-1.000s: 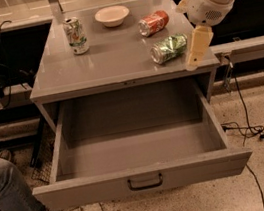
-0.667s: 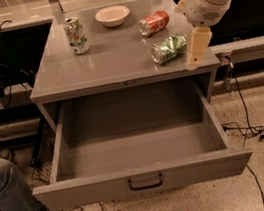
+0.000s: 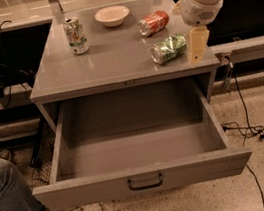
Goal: Place green can into top drawer
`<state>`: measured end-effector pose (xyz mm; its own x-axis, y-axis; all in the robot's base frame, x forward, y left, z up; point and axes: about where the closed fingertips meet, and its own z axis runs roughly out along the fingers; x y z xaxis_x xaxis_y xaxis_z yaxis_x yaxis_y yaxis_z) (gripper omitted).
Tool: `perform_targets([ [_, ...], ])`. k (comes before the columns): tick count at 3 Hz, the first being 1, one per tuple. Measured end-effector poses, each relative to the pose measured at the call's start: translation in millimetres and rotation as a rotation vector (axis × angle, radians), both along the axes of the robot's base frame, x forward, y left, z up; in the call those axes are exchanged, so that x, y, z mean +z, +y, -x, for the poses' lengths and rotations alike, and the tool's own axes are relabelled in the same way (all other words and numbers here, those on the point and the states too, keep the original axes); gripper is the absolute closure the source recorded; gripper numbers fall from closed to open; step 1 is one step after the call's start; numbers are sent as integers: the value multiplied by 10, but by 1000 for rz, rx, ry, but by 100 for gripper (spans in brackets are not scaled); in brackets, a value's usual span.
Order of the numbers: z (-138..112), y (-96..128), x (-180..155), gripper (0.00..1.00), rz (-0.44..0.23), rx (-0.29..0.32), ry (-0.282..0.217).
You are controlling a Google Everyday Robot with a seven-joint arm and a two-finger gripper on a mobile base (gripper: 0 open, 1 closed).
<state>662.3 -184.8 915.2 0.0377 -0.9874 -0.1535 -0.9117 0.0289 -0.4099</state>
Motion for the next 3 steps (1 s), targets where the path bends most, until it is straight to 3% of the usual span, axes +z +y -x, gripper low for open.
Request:
perform_targets([
  [3, -371, 102, -454, 0, 132, 80, 126],
])
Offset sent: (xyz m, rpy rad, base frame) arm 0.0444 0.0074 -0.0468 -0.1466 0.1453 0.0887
